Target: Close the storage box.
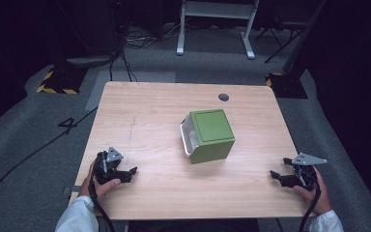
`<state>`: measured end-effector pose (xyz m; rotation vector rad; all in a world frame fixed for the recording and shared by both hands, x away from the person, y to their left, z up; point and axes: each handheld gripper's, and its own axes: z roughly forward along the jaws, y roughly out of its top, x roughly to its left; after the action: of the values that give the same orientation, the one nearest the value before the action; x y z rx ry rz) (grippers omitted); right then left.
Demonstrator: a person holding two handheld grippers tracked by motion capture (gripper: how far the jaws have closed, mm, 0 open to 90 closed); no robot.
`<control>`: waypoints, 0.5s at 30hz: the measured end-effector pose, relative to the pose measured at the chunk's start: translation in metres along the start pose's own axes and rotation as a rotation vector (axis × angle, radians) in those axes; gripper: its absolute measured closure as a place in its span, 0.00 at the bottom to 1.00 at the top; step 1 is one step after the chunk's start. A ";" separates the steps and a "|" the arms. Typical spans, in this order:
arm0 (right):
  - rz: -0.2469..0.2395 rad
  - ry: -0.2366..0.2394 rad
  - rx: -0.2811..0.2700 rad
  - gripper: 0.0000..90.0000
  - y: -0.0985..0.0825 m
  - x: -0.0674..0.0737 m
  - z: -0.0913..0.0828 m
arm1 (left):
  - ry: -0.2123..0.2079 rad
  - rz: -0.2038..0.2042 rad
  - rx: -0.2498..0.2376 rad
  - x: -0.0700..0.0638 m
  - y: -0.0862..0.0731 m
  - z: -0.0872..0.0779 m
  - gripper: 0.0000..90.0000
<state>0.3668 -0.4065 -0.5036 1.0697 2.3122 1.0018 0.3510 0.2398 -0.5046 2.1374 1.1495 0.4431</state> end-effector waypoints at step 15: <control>-0.007 -0.019 -0.005 0.17 -0.001 0.002 -0.001 | -0.006 0.003 0.002 0.001 0.001 0.001 0.16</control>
<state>0.3644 -0.4056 -0.5035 1.0641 2.2956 0.9893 0.3522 0.2399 -0.5047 2.1409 1.1439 0.4373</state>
